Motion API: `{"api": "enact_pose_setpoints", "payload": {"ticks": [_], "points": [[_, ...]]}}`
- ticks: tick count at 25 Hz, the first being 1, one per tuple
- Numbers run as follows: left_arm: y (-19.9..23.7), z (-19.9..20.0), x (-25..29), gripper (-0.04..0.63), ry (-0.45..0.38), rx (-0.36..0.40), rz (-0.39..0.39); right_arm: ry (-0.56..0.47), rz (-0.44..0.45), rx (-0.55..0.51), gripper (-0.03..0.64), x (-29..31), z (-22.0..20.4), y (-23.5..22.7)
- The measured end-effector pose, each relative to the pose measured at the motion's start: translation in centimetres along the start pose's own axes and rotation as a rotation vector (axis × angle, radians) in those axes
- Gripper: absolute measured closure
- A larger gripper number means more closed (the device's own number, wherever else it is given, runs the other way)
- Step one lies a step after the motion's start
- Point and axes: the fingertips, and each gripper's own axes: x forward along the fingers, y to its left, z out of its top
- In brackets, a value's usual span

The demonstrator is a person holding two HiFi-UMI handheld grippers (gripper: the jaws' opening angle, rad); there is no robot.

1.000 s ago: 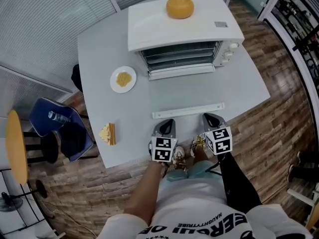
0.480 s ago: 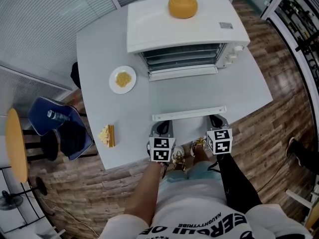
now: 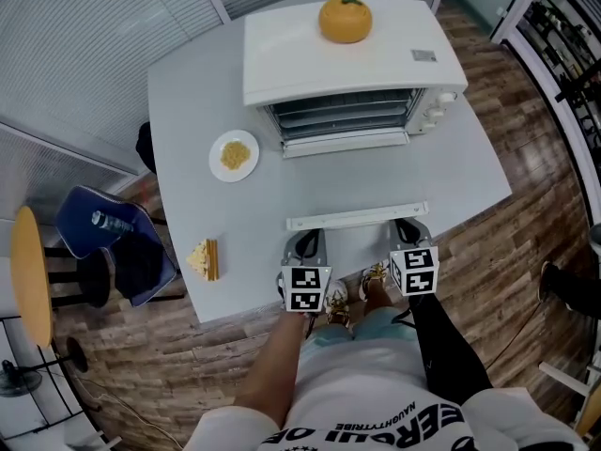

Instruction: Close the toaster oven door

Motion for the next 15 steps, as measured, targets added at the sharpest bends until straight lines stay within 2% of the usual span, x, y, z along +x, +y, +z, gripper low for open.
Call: {"api": "enact_pose_setpoints", "payload": {"ticks": [9,15], "points": [[0.2,4.4,-1.1,0.538,-0.128,0.071,0.02,-0.104,-0.011,-0.029,0.614,-1.0,4.2,0.1],[0.2,7.8,-1.5,0.538,-0.201,0.085,0.031,-0.173,-0.009,-0.051,0.614,-1.6,7.4,-0.1]]}}
